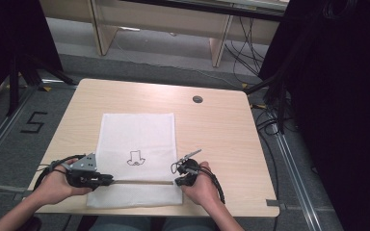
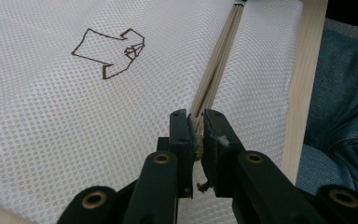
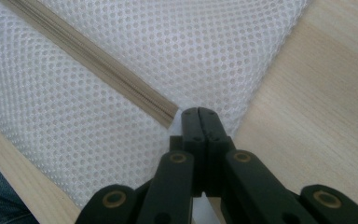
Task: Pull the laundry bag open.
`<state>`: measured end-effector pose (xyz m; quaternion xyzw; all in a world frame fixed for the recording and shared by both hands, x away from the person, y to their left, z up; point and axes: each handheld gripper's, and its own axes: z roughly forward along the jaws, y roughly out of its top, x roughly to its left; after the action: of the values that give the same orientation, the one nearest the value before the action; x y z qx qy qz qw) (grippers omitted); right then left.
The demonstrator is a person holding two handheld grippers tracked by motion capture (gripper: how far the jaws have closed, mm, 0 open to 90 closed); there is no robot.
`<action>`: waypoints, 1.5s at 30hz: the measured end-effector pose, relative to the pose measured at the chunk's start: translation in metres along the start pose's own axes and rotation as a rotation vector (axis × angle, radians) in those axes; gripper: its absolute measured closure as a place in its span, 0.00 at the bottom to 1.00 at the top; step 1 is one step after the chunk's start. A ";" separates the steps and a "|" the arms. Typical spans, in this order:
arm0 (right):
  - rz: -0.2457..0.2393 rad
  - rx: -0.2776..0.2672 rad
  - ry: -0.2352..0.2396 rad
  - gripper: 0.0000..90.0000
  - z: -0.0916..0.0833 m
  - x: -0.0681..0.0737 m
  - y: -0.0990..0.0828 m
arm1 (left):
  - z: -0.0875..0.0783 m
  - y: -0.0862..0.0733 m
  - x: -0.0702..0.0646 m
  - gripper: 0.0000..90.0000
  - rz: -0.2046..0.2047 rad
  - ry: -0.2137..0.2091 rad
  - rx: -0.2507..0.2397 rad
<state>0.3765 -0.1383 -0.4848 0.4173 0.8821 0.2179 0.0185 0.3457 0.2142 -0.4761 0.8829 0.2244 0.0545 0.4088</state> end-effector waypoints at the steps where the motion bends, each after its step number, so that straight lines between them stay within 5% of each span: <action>1: -0.019 -0.011 0.002 1.00 0.001 -0.001 0.000 | 0.000 0.000 0.000 0.91 -0.004 0.003 0.001; 8: -0.008 -0.012 0.006 1.00 0.001 -0.001 0.000 | -0.002 -0.001 0.000 0.91 -0.001 0.005 0.018; 9: -0.007 -0.012 0.008 1.00 0.001 -0.001 0.000 | -0.002 -0.002 -0.001 0.91 -0.030 -0.004 -0.001; 11: -0.009 -0.008 0.004 1.00 0.001 -0.001 0.000 | -0.004 -0.005 0.001 0.91 -0.010 0.018 0.023; 12: -0.009 -0.010 0.006 1.00 0.001 -0.001 0.000 | -0.005 -0.006 0.001 0.91 -0.037 0.004 0.007; 23: -0.010 -0.012 0.000 1.00 0.001 -0.001 0.000 | -0.012 -0.011 0.003 0.91 -0.022 0.024 0.019; 34: -0.009 -0.011 0.003 1.00 0.001 -0.001 0.000 | -0.021 -0.024 0.007 0.91 -0.090 0.042 -0.009; 45: -0.007 -0.016 0.004 1.00 0.001 -0.002 0.000 | -0.030 -0.032 0.012 0.91 -0.071 0.115 0.067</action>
<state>0.3774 -0.1394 -0.4859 0.4139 0.8817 0.2254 0.0209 0.3368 0.2588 -0.4813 0.8830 0.2802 0.0830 0.3673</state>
